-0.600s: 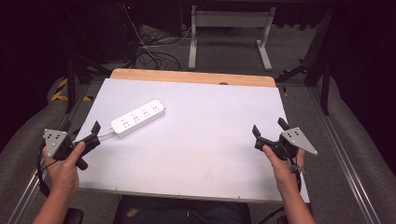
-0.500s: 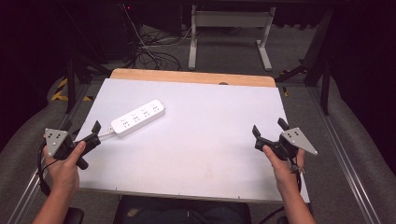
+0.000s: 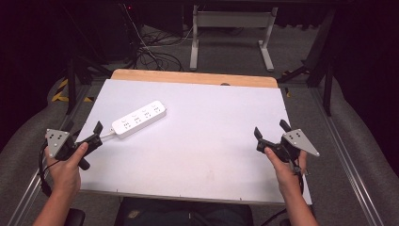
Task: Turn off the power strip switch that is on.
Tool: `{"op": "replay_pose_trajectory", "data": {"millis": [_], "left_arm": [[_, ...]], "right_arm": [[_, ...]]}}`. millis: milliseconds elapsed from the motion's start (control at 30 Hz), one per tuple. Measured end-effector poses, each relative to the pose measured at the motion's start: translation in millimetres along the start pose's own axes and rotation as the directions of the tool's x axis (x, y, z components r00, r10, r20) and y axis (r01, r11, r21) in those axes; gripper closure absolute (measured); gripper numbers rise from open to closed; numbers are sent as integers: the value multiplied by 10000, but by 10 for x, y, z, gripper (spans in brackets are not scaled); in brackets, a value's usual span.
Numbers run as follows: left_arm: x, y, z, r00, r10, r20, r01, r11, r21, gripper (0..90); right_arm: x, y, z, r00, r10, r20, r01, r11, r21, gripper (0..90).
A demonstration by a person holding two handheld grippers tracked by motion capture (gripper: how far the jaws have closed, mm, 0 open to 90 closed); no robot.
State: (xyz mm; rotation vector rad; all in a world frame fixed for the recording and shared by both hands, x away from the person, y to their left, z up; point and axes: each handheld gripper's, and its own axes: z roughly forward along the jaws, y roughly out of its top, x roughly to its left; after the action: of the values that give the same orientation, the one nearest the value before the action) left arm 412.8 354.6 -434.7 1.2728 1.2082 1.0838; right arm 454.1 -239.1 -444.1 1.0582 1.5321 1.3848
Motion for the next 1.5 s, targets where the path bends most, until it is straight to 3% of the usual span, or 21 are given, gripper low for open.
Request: {"op": "replay_pose_trajectory", "data": {"millis": [300, 733, 933, 1133, 1400, 1500], "left_arm": [[-25, 30, -7, 9992, -348, -189, 345, 9993, -154, 93], [50, 55, -21, 9975, -553, -448, 563, 9982, 213, 322], [94, 82, -45, 9980, -582, -263, 584, 9983, 59, 642], [125, 113, -72, 9983, -453, -370, 445, 9988, -221, 873], [97, 180, -122, 9992, -221, -338, 206, 9988, -442, 899], [107, 220, -125, 9997, -137, -210, 132, 9997, -215, 899]], "right_arm": [[1, 1, -4, 10000, 13, 21, -13, 10000, -11, 51], [2, 0, 1, 10000, 32, -25, -32, 10000, -2, 51], [4, -1, 2, 10000, 51, -70, -51, 10000, 2, 51], [8, -3, 8, 10000, 18, -79, -18, 10000, 18, 51], [11, -6, 0, 9999, 24, -100, -23, 10000, 25, 53], [10, -7, -4, 9999, 52, -100, -52, 10000, 27, 53]]}}
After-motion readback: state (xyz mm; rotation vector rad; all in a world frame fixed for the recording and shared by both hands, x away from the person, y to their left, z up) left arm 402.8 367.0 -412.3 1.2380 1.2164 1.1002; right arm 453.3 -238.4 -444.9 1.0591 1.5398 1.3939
